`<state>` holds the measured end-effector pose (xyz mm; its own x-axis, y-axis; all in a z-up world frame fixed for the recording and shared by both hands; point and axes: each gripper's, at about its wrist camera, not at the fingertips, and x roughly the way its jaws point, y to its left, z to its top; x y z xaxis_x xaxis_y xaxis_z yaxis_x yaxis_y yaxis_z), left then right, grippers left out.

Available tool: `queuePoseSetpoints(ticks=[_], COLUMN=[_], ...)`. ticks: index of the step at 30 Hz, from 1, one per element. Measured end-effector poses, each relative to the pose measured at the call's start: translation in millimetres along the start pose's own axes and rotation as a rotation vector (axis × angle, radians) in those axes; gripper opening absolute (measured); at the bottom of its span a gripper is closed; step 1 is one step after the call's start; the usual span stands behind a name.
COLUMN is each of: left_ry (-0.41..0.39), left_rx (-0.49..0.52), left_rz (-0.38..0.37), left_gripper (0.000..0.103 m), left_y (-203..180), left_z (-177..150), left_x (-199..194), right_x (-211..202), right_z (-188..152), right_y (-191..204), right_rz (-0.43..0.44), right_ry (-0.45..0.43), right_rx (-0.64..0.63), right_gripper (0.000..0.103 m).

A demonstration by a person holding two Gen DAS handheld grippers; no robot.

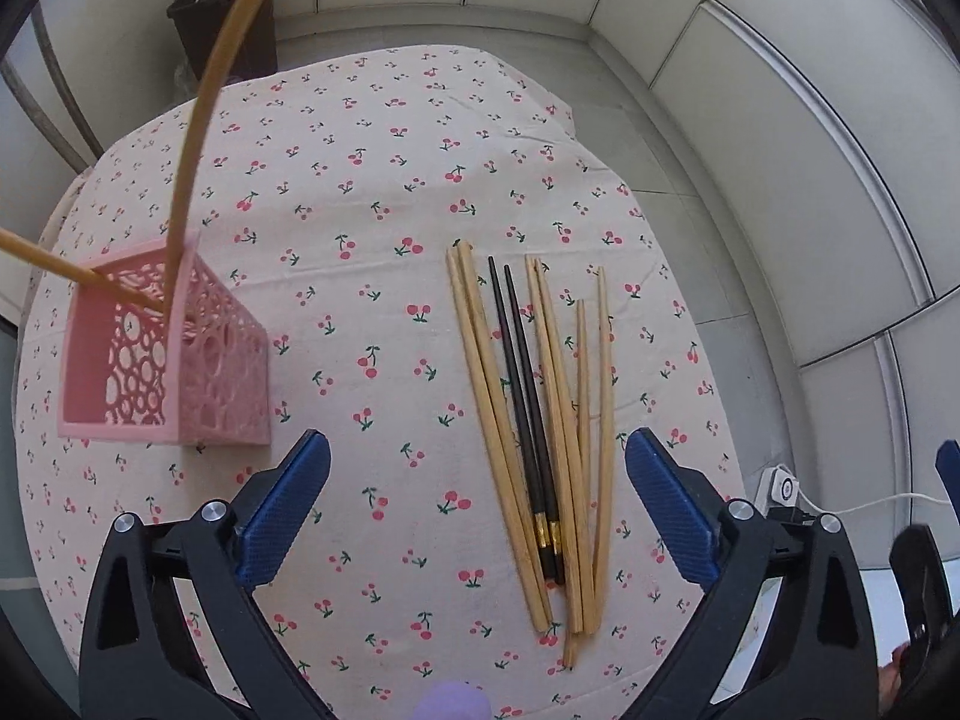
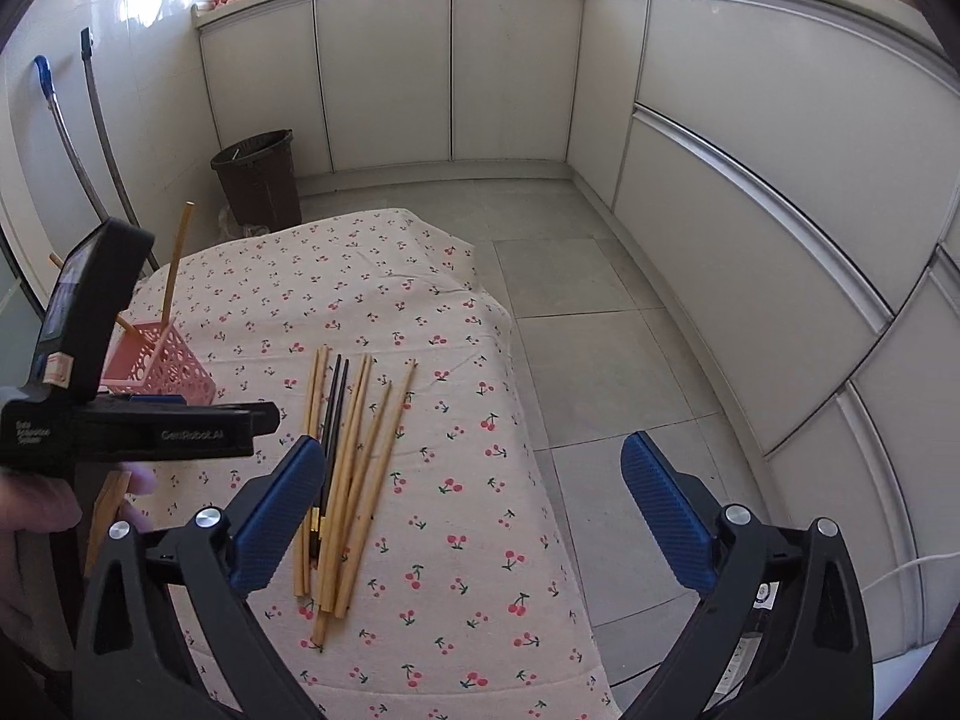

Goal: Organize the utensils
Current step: 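Move the left gripper back over the chopstick pile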

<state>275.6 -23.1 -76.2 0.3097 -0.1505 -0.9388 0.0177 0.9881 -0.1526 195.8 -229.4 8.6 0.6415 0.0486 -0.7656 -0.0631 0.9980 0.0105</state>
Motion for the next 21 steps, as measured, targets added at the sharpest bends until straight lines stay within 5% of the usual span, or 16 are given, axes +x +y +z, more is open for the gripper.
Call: queuePoseSetpoints(ticks=[9,14,21], left_ry=[0.025,0.053,0.035], left_rx=[-0.033,-0.061,-0.042], left_rz=[0.063,0.039,0.11], left_gripper=[0.088,0.054,0.03], left_y=[11.5,13.9,12.2], left_z=[49.8,62.9,68.5], left_x=[46.4,60.5,79.1], right_x=[14.3,22.6,31.1], right_z=[0.2,0.0,-0.3], right_y=[-15.6,-18.7,-23.4], right_rz=[0.101,0.099,0.106], right_ry=[0.092,0.112,0.141], right_rx=[0.113,0.14,0.172], right_gripper=[0.096,0.096,0.096])
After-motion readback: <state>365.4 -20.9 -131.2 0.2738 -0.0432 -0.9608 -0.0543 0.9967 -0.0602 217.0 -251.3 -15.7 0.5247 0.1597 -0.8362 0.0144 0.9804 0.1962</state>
